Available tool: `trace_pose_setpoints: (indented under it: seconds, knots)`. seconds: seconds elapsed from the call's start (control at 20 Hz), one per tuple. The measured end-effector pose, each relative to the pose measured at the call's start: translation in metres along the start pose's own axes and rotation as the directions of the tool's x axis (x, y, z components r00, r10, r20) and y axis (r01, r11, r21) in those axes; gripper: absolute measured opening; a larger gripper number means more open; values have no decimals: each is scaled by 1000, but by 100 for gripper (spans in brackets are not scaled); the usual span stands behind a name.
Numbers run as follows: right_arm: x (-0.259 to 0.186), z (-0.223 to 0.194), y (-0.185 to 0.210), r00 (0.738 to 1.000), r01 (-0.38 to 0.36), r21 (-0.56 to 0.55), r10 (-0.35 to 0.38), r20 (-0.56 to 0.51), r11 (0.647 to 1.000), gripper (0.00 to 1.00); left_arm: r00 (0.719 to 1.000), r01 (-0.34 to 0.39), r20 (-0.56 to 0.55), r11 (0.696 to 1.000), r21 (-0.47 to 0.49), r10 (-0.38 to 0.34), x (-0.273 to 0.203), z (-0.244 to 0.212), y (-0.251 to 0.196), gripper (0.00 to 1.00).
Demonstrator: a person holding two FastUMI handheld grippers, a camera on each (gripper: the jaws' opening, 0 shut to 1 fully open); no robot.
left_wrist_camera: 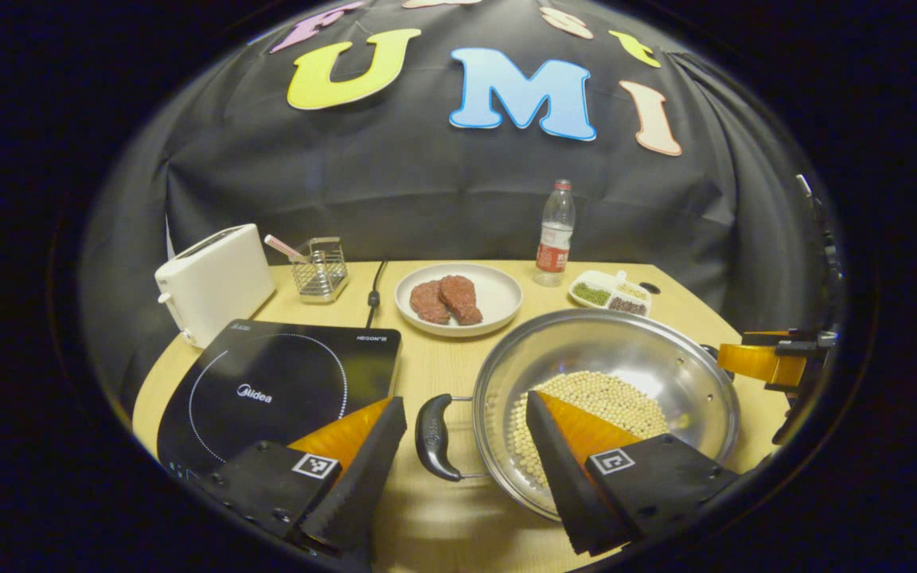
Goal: First push the handle of the pot to place it horizontally, then grasp the pot with both hands and set it on the induction cooktop.
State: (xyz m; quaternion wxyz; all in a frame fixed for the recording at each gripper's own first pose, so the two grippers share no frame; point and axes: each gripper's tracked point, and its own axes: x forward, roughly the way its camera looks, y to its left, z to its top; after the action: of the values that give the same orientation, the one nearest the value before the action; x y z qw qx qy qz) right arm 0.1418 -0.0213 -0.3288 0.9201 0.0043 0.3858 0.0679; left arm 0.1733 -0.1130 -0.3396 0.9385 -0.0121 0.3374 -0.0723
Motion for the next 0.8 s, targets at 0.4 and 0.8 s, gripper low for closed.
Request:
trace_pose_setpoints:
  seconds: [0.4, 0.8]
  knots:
    - [29, -19, 3, 997, -6, 14, 7, -82, 1000, 99, 994, -19, -107, 1000, -12, 17, 27, -29, 1, 99]
    - [42, -27, 5, 994, 1, -16, -3, -109, 1000, 62, 988, -61, -140, 998, -26, 57, 36, -38, 8, 83]
